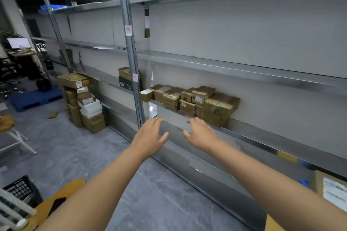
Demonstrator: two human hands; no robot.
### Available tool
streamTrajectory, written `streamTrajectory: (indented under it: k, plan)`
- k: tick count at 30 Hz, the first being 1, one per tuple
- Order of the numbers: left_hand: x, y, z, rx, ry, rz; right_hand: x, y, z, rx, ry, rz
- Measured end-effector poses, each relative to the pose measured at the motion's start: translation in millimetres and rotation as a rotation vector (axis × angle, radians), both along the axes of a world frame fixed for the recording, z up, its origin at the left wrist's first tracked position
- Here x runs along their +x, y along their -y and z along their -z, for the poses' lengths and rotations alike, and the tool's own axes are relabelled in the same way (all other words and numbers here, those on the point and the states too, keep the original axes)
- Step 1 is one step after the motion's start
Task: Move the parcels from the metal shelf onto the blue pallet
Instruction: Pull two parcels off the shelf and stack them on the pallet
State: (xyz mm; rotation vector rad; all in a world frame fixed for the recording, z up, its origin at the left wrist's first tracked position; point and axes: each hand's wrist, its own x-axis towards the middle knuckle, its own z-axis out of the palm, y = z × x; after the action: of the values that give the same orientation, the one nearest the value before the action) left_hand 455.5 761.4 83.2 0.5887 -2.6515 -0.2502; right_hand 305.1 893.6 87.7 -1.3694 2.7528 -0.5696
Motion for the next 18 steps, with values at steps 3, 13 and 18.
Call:
streamTrajectory:
  k: [3, 13, 18]
  plan:
    - [-6, 19, 1, -0.023, 0.009, -0.016, -12, 19, 3, 0.002, 0.003, 0.009]
    - [-120, 98, 0, -0.114, 0.060, 0.024, -118, 97, 23, -0.016, 0.051, 0.040]
    - [-215, 137, -2, -0.112, 0.085, 0.058, -201, 136, 21, -0.064, 0.135, 0.086]
